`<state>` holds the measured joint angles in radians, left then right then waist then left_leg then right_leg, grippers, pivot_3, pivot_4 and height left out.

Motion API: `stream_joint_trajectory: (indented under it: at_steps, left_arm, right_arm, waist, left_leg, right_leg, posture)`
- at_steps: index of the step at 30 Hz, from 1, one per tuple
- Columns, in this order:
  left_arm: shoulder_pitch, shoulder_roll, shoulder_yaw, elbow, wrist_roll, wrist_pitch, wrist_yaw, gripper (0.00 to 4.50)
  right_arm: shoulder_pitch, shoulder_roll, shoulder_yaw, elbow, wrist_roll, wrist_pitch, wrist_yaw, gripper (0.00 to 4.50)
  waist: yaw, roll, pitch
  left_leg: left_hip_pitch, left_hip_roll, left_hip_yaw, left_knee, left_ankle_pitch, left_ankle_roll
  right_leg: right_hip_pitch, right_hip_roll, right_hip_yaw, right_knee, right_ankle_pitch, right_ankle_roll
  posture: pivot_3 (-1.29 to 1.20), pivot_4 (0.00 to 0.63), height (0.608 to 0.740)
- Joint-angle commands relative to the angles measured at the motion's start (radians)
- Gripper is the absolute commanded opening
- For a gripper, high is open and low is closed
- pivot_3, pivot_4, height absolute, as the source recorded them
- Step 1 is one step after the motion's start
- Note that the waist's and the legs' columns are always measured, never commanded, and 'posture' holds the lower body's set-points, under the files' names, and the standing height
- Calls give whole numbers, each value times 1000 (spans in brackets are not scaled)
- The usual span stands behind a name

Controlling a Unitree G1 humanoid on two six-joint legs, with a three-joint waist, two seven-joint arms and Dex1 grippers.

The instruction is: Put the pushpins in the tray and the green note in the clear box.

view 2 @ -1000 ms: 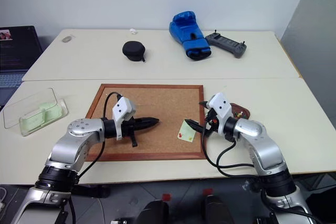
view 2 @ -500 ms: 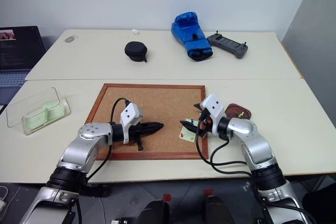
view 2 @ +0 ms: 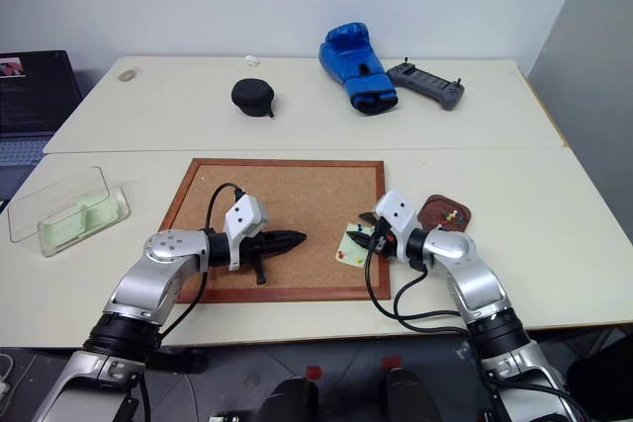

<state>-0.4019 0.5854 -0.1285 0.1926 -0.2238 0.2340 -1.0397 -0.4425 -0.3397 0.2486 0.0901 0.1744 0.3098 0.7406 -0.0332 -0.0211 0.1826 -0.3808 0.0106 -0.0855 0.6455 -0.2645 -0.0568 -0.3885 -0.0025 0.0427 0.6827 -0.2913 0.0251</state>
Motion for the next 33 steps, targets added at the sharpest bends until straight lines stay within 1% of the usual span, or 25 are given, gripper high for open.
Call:
stream_joint_trajectory:
  at_steps: [1, 4, 7, 15, 23, 33]
  left_arm:
    - [18, 12, -24, 0, 24, 20, -16, 0]
    - [14, 11, -24, 0, 24, 23, -14, 0]
    - [13, 10, -25, 0, 25, 23, -12, 0]
    - [11, 5, -28, -3, 26, 27, -8, 0]
    - [-6, 4, -19, 15, 30, 37, 5, 0]
    - [-29, 7, -29, 44, 44, 27, 7, 0]
  right_arm:
    - [-26, 4, -12, 18, -16, -31, 4, 1387]
    - [-35, 11, -13, 42, -25, -41, -2, 758]
    - [-42, 15, -16, 58, -31, -48, -3, 37]
    - [-50, 32, -33, 37, -11, -46, 9, 15]
    - [-50, 17, -51, 20, -14, -89, 29, 15]
    - [-46, 4, -68, 6, -3, -87, 56, 15]
  waist:
    - [0, 0, 0]
    - [0, 0, 0]
    - [0, 0, 0]
    - [-2, 0, 0]
    - [-1, 0, 0]
    - [0, 0, 0]
  left_leg:
    - [0, 0, 0, 0, 0, 0]
    - [0, 0, 0, 0, 0, 0]
    - [0, 0, 0, 0, 0, 0]
    - [1, 0, 1, 0, 0, 0]
    - [1, 0, 0, 0, 0, 0]
    - [1, 0, 0, 1, 0, 0]
  right_leg:
    - [0, 0, 0, 0, 0, 0]
    - [0, 0, 0, 0, 0, 0]
    - [0, 0, 0, 0, 0, 0]
    - [0, 0, 0, 1, 0, 0]
    - [0, 0, 0, 1, 0, 0]
    - [0, 0, 0, 1, 0, 0]
  posture:
    - [0, 150, 740]
    - [0, 150, 740]
    - [0, 150, 740]
    - [0, 150, 740]
    - [0, 150, 740]
    - [0, 150, 740]
